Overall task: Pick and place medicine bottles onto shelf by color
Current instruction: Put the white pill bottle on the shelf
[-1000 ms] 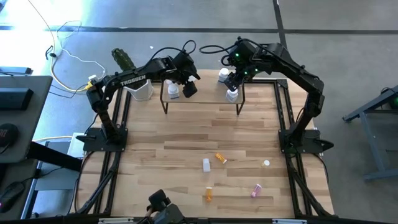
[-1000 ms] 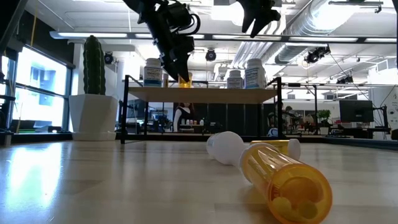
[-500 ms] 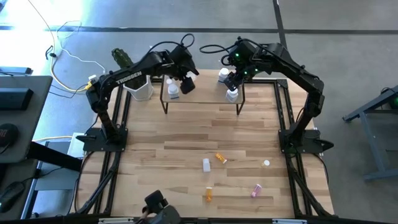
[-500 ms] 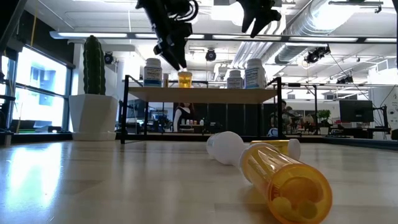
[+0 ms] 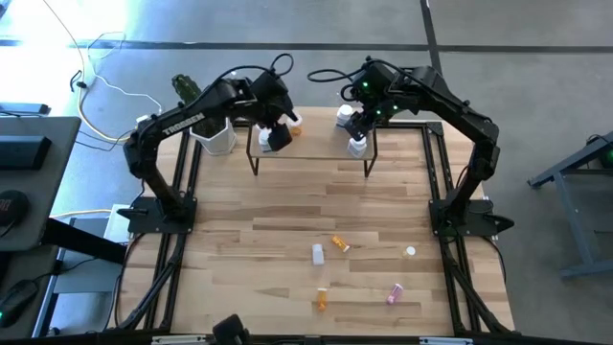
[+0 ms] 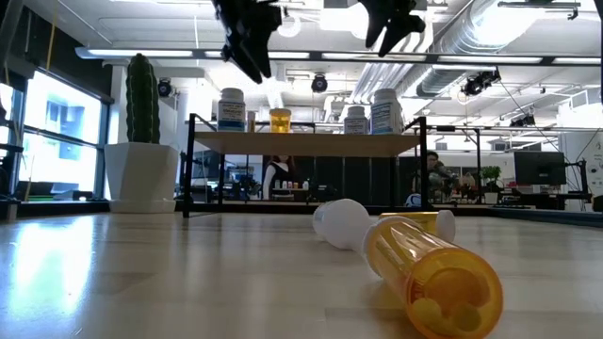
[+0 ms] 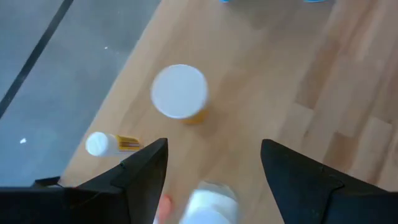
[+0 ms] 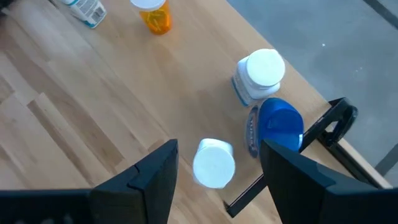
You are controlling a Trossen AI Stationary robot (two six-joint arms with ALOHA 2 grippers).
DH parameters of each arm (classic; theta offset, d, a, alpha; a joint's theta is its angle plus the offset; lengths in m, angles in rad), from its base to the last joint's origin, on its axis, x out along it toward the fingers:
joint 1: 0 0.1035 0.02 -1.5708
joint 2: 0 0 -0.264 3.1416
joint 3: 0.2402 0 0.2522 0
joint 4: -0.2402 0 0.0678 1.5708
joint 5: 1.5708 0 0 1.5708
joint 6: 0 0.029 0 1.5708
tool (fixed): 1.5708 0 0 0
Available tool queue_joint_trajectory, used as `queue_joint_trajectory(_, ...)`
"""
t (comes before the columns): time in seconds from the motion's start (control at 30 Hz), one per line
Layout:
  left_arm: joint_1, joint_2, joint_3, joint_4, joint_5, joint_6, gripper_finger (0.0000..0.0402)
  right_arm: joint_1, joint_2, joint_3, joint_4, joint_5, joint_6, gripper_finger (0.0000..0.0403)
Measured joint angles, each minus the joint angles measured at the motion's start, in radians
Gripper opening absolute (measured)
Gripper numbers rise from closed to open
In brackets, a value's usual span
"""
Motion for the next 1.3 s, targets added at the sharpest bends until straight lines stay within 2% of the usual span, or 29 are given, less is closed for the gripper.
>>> queue_joint_trajectory(0.1,-0.042,-0.038,-0.048,0.009,0.001,-0.033,0.0248,0.001,0.0,0.0,-0.001,-0.028,0.0,0.0216)
queue_joint_trajectory(0.37,-0.178,-0.25,-0.393,0.245,0.038,-0.21,0.0248,0.023,0.0,0.0,-0.011,-0.039,-0.008,0.0216)
queue_joint_trajectory(0.57,-0.264,-0.395,-0.57,0.361,0.022,-0.323,0.0248,0.066,0.0,0.0,-0.011,-0.039,0.014,0.0216)
queue_joint_trajectory(0.97,-0.412,-0.609,-0.805,0.454,-0.033,-0.41,0.0248,0.211,0.002,-0.015,-0.011,-0.055,0.257,0.0216)
queue_joint_trajectory(1.3,-0.587,-0.789,-0.966,0.511,-0.032,-0.481,0.0248,0.361,0.005,-0.199,0.071,-0.054,0.51,0.0216)
